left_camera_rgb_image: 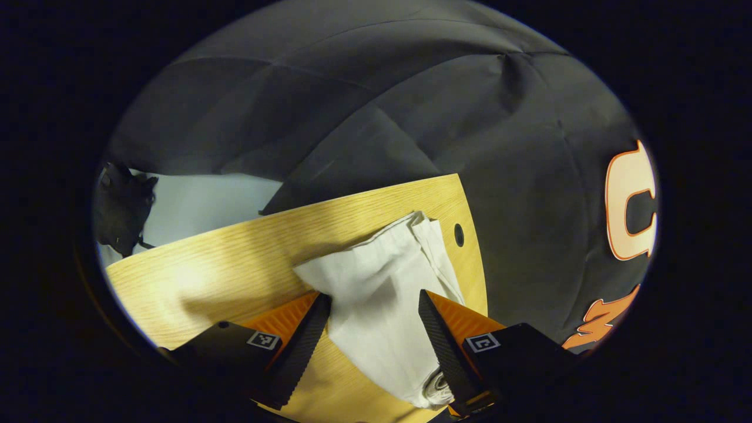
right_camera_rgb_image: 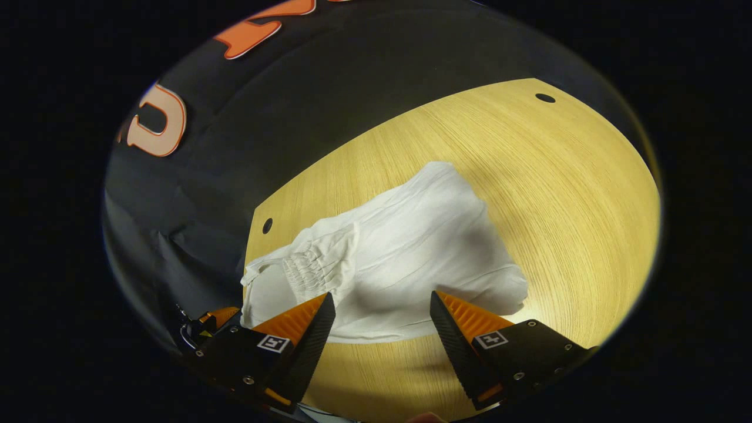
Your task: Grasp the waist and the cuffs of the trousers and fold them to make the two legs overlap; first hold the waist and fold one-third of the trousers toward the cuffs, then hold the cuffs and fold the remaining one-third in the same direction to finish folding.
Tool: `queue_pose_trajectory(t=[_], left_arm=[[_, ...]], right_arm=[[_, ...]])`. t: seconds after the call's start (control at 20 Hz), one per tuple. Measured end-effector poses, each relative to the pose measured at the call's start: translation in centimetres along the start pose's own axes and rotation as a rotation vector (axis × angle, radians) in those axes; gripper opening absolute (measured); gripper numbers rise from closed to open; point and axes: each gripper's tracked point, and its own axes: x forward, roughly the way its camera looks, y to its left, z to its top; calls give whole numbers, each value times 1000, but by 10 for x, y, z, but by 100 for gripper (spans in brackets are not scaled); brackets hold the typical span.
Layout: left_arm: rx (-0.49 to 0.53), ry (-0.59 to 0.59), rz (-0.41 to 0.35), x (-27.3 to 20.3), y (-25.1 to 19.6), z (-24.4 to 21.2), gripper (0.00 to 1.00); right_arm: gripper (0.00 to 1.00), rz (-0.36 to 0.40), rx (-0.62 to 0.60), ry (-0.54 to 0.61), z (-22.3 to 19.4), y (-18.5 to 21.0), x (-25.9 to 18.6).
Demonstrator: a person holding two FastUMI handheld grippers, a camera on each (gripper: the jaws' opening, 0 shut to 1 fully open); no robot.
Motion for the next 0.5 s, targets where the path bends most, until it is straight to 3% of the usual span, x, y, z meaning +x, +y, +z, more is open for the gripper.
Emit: queue_pose_trajectory(t=[0.1, 0.2, 0.3, 0.35, 0.5], left_arm=[[26, 3, 23, 12, 0, 0, 96], [52, 36, 104, 23, 16, -4, 58], [36, 44, 74, 29, 8, -6, 19], [30, 40, 54, 42, 3, -5, 10], [102, 36, 58, 37, 0, -2, 4]], right_arm=[[98, -7, 18, -6, 3, -7, -3], [98, -14, 36, -10, 4, -11, -4], [98, -22, 39, -18, 5, -15, -5], [98, -27, 36, -22, 5, -17, -5], [100, -28, 39, -29, 8, -21, -7]])
